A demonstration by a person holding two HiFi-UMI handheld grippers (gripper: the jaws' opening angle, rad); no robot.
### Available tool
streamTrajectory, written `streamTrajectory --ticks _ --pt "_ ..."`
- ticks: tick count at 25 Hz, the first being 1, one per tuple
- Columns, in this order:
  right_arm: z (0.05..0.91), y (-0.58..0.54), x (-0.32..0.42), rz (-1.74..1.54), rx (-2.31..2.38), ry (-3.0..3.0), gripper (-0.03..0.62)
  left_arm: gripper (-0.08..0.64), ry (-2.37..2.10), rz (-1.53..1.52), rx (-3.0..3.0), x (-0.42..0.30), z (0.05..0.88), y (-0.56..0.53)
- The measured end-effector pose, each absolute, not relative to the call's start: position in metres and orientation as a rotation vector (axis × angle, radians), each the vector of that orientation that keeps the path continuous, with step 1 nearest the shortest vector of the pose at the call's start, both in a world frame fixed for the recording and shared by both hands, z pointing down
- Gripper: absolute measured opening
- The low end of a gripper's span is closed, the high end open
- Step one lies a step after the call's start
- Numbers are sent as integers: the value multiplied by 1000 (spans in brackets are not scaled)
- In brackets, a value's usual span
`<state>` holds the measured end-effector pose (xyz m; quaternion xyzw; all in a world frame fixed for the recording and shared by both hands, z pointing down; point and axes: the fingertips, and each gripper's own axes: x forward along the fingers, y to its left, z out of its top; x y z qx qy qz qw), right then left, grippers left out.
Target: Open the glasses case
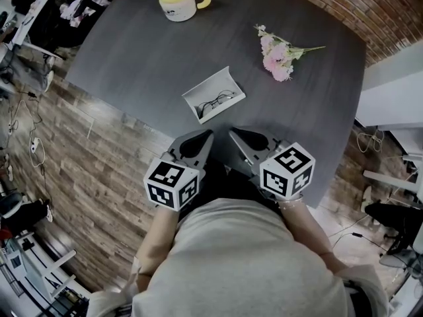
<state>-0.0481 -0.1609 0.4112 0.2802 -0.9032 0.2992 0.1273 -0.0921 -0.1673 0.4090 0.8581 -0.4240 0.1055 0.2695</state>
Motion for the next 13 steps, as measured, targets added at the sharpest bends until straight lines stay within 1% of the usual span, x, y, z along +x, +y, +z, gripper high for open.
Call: streamTrajectory --ticks 13 --pt "419 -154 -44 885 826 -2609 6 25 -1117 285 2321 -86 410 -166"
